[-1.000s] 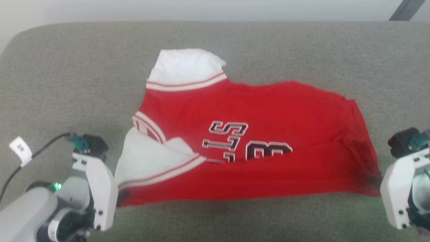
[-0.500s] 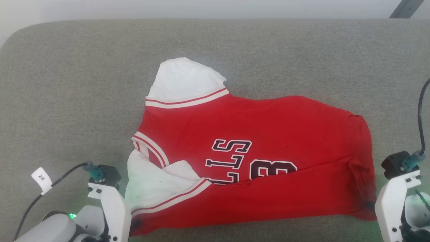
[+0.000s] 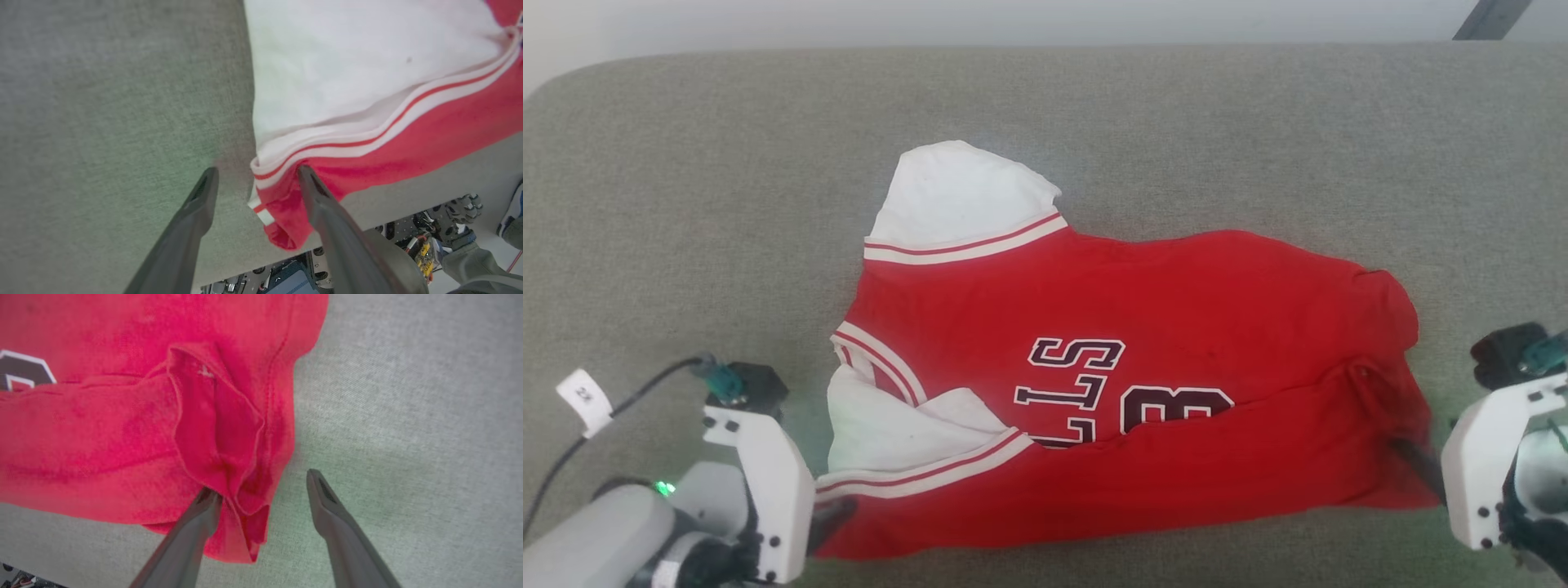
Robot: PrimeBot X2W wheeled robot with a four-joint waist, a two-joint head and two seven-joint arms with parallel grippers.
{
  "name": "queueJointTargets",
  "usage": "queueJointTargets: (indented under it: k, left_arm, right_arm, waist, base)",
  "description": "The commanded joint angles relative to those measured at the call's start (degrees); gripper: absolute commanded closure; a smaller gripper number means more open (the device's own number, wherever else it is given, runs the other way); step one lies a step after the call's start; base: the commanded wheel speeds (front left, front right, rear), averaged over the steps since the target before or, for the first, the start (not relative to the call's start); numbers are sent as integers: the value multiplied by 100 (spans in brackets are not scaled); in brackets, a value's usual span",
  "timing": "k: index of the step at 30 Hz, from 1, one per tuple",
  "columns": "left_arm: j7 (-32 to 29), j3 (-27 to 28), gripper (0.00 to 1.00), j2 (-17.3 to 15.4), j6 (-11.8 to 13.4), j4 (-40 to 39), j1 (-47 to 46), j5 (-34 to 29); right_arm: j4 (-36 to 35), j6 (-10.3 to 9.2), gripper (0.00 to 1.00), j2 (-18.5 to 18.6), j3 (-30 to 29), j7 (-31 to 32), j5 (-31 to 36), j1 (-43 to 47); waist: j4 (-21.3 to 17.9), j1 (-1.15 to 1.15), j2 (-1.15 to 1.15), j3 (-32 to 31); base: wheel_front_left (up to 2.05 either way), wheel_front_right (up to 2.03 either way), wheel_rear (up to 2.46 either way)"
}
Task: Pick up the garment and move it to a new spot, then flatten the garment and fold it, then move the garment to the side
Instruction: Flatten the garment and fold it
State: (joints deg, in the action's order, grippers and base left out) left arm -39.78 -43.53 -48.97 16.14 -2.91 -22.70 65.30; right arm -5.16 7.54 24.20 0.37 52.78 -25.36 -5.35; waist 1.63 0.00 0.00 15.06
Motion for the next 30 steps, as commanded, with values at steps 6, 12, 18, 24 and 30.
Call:
queueJointTargets:
  k: [6,12,18,24,30]
  left_arm:
    - [-288,268,0,-485,256,-728,-440,-113]
    - [-568,418,0,-647,215,-942,-1099,-341]
    - [-620,476,0,-525,-104,-533,-1840,-603]
    - [-499,452,0,-320,-612,367,-2706,-1015]
    - [-260,394,0,-66,-1149,1375,-3456,-1371]
  right_arm:
    - [-350,-12,0,-174,-241,-599,156,-280]
    - [-483,-12,0,-475,-367,-1741,440,-676]
    - [-463,-11,0,-776,-319,-2948,696,-1048]
    - [-326,-10,0,-1162,-163,-4197,920,-1359]
    - [-224,-12,0,-1311,20,-5174,924,-1470]
  waist:
    - [-139,0,0,88]
    - [-377,0,0,299]
    - [-666,0,0,547]
    - [-1036,0,0,866]
    - [-1310,0,0,1134]
  base:
    - [0,0,0]
    - [0,0,0]
    - [0,0,0]
    - [0,0,0]
    - [0,0,0]
